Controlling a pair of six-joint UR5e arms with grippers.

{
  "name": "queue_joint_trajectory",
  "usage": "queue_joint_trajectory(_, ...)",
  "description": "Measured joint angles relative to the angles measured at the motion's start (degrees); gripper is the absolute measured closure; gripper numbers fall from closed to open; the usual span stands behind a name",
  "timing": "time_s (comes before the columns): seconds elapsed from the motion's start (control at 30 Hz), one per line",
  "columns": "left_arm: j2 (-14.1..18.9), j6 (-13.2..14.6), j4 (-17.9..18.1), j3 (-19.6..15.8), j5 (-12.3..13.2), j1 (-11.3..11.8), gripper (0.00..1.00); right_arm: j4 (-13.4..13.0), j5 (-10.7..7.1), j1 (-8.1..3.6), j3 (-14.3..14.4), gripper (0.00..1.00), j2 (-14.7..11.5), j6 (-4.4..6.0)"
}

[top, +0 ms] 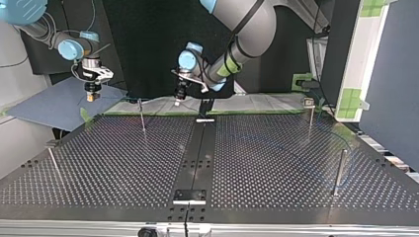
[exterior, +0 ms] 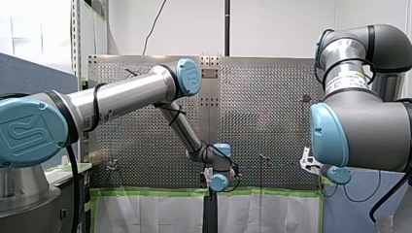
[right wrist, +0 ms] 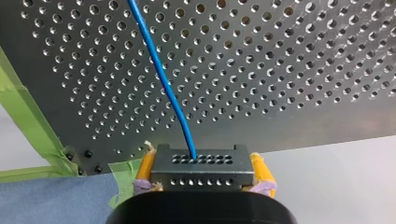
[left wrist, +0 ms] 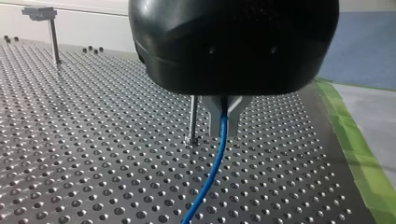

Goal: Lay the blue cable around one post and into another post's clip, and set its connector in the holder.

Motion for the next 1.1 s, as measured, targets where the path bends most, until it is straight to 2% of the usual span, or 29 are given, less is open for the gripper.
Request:
queue_joint_trajectory(0.23,0.0,1.3,-0.9,0.1,0.6,-0.9,1.0,0.0,-0.2,0.24,0.0,1.0,0.0,-0.24)
queue_joint_trajectory(0.8,0.1,9.6,-2.8,0.0,0.3,-5.9,1.0,-0.1,-0.22,0.41,0.0,1.0,0.1,-0.29)
queue_joint_trajectory(0.97,0.1,10.5,-3.1,0.5,0.3,-7.4,1.0,-0.1,-0.22,0.41,0.0,1.0,0.1,-0.22)
queue_joint_trajectory(1.1,0.1,9.5,-3.8,1.2,0.3,-7.7,1.0,0.0,-0.22,0.44,0.0,1.0,0.1,-0.29)
